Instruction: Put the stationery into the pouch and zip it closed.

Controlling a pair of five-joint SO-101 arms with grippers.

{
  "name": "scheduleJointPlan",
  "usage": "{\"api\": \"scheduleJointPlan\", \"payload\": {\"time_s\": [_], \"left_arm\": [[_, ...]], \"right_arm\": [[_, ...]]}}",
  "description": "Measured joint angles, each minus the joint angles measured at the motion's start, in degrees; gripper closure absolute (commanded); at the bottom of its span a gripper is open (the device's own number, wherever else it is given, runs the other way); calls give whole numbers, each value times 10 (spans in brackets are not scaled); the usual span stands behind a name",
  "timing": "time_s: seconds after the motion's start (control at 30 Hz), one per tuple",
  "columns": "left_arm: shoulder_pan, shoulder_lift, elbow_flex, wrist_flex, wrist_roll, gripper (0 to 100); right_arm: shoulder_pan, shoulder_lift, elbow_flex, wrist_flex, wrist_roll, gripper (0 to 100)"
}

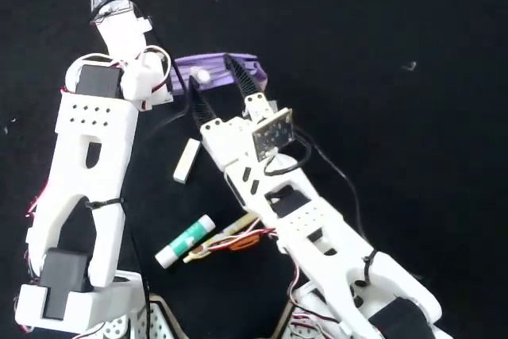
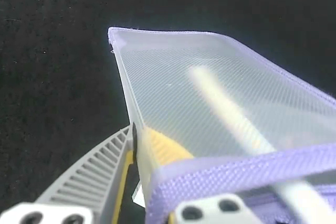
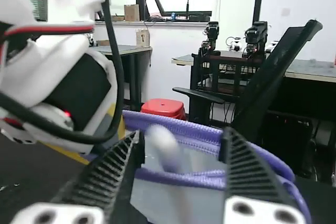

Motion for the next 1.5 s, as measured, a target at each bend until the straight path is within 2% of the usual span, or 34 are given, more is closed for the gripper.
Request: {"api": "scheduleJointPlan", "payload": {"time_s": [0.17, 0.3, 0.53, 0.77, 0.93, 1.07, 1.33, 1.5], "left_arm": [[-23, 1, 0, -2, 1, 970], [-83, 1, -8, -2, 2, 970], [-224, 1, -26, -2, 2, 970], [-287, 1, -27, -25, 1, 970], [-299, 12, -27, -31, -1, 970], [-310, 50, -32, -51, -8, 970], [-316, 149, -105, -62, -11, 970], [-316, 178, -130, -62, -11, 970]], "right_arm": [[3, -28, 1, 25, 51, 737], [4, -112, 2, 135, 64, 737], [-21, -260, -88, 467, 85, 737], [-78, -280, -179, 833, 228, 737], [-103, -280, -182, 1003, 323, 737], [-106, -281, -135, 1050, 381, 737], [-128, -220, -63, 1056, 455, 737], [-164, -126, -62, 996, 462, 737]]}}
